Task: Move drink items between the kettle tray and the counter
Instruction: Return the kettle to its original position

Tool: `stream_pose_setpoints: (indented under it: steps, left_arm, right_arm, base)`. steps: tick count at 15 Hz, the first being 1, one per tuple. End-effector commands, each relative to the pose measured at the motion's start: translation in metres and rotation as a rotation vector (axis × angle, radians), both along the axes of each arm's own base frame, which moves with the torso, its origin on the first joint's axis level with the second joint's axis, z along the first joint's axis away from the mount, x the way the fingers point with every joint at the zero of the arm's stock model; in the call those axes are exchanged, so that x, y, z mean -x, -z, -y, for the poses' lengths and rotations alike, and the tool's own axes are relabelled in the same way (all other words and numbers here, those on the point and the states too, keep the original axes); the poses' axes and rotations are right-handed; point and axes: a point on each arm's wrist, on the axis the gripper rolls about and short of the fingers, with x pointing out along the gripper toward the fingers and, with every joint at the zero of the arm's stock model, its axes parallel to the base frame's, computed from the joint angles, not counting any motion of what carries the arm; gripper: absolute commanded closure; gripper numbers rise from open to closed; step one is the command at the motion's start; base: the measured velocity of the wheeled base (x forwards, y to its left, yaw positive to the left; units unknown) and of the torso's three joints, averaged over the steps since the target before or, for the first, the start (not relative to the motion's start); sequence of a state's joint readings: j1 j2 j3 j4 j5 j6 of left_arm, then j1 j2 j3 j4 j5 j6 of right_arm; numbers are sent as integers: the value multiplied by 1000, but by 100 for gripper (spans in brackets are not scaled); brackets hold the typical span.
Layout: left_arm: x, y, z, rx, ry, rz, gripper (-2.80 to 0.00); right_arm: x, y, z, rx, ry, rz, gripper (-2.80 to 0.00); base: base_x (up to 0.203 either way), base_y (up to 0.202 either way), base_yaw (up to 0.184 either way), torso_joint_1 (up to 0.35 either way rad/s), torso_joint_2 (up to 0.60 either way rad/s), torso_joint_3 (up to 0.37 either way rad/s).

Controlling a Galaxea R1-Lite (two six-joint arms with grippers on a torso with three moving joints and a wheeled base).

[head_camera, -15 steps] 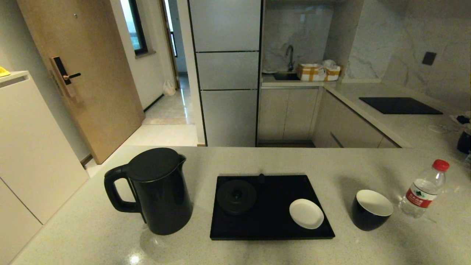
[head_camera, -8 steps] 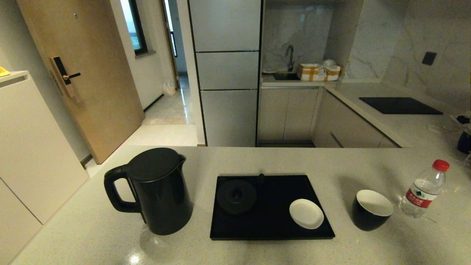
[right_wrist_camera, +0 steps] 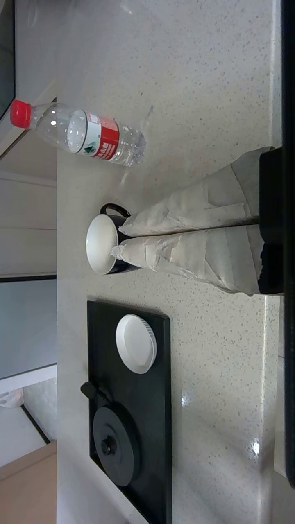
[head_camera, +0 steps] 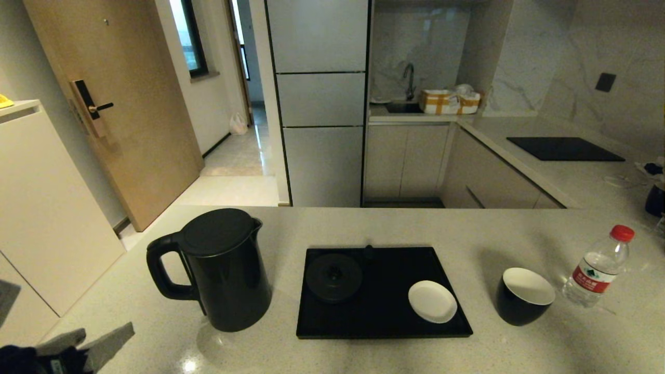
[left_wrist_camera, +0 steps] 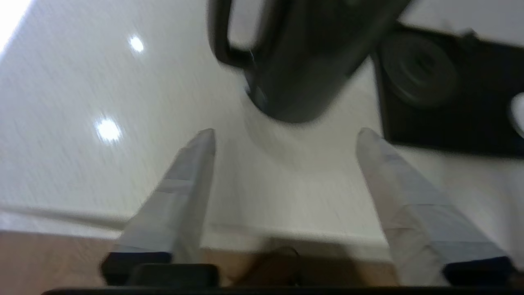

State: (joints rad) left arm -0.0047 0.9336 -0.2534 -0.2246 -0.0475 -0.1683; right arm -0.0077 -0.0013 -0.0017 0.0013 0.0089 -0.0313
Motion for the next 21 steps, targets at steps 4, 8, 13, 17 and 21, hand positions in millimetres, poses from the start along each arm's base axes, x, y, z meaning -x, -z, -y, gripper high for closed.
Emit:
stream_pose_setpoints:
  steps: [4, 8, 13, 17, 21]
  left_arm:
    - [-63, 24, -4, -143, -128, -46, -280]
    - [-108, 62, -4, -267, -240, -26, -280]
    - [-142, 107, 3, -329, -236, 27, -280]
    - [-169, 106, 6, -337, -235, 100, -280]
    - [-181, 109, 7, -351, -232, 111, -280]
  right_arm:
    - [0, 0, 0, 1, 0, 0, 0]
    - [0, 0, 0, 1, 0, 1, 0]
    - [0, 0, 0, 1, 0, 0, 0]
    - [0, 0, 0, 1, 0, 0, 0]
    - [0, 0, 0, 1, 0, 0, 0]
  base:
    - [0, 0, 0, 0, 0, 0]
    - [0, 0, 0, 0, 0, 0]
    - [0, 0, 0, 0, 0, 0]
    - [0, 0, 0, 0, 0, 0]
    - [0, 0, 0, 0, 0, 0]
